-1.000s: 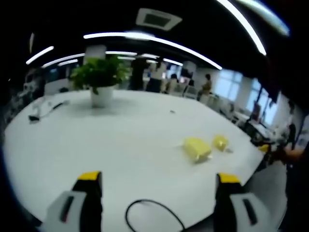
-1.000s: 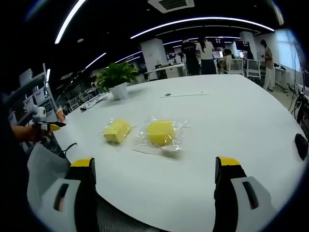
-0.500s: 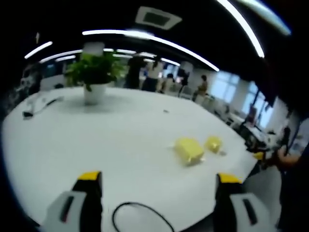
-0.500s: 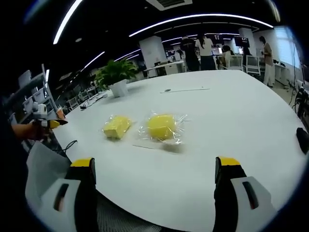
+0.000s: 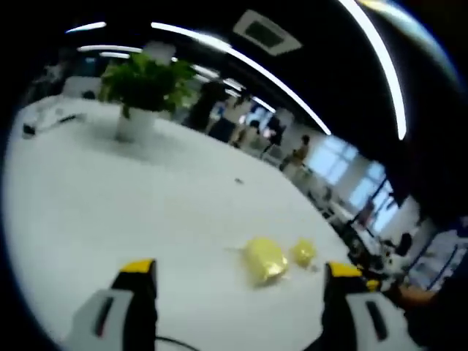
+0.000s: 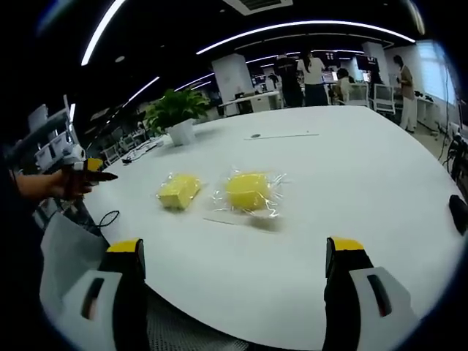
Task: Compare the silicone blocks by pressing each to a similar depth, holding the contact briefly, and releasing to observe deformation and rebound differences across the visible hardness samples.
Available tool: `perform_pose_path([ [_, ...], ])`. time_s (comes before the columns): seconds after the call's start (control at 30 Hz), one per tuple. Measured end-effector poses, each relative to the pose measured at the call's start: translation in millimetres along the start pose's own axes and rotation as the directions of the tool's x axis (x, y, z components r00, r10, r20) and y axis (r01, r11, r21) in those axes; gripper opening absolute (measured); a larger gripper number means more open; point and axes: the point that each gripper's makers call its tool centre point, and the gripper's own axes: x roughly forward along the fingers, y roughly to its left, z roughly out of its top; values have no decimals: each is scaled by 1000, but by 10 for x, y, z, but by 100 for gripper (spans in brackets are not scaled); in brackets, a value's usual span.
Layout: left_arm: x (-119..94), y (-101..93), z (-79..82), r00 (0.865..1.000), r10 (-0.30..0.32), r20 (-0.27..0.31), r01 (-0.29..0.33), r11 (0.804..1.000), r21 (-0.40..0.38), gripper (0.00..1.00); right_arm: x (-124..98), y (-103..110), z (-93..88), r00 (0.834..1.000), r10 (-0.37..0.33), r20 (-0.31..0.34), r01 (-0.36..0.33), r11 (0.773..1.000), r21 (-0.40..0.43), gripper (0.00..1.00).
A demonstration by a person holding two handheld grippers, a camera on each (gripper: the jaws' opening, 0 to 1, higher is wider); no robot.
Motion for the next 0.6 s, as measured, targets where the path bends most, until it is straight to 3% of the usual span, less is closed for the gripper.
perform_pose_path([
  [0.17,271,35,64,999,-35,-21,35,999,-20,99,-11,40,29,1000,9,-7,-9,1000,-23,96],
  [0.43,587,57,-102,990,-66,-124,63,998,-28,98,-43,10,62,1000,0,-3,0,1000,-32,96],
  [0.6,795,74,-157,984,-92,-154,78,993,-94,96,-64,-20,45,1000,-5,-9,4,1000,-30,96],
])
